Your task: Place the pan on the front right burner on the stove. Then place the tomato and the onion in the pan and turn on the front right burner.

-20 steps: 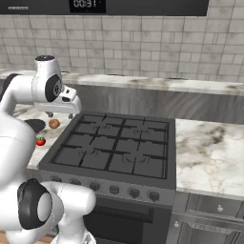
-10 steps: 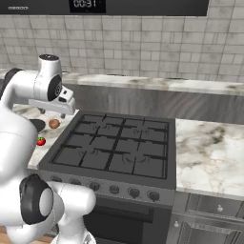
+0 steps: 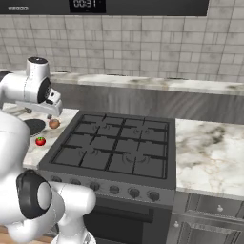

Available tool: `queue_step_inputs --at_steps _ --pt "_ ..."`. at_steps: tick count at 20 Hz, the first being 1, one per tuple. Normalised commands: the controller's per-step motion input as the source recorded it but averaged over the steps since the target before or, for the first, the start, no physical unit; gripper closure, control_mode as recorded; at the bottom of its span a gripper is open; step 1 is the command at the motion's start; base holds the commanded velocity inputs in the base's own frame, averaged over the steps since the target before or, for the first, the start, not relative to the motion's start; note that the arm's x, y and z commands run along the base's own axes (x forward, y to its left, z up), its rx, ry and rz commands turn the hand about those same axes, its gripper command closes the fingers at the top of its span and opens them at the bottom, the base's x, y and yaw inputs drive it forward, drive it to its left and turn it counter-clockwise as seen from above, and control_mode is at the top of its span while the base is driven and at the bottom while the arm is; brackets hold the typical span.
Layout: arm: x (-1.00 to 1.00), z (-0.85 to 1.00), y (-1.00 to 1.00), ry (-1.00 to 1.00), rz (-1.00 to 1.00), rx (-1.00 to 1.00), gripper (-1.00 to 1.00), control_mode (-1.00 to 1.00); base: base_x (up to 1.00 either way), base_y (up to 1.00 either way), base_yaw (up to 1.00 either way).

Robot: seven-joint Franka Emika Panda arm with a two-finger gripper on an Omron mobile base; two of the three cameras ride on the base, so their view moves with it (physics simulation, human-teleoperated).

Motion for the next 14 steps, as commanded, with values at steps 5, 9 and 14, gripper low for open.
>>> queue_step_inputs --at_steps 5,9,14 --pt "-0.04 -0.02 0.66 0.00 0.00 0.00 -1.00 -1.00 0.00 0.00 0.00" --pt "0.00 0.00 0.68 0.00 0.00 0.00 -1.00 -1.00 0.00 0.00 0.00" --pt "0.00 0.00 0.60 0.01 0.00 0.00 -1.00 -1.00 0.00 0.00 0.00"
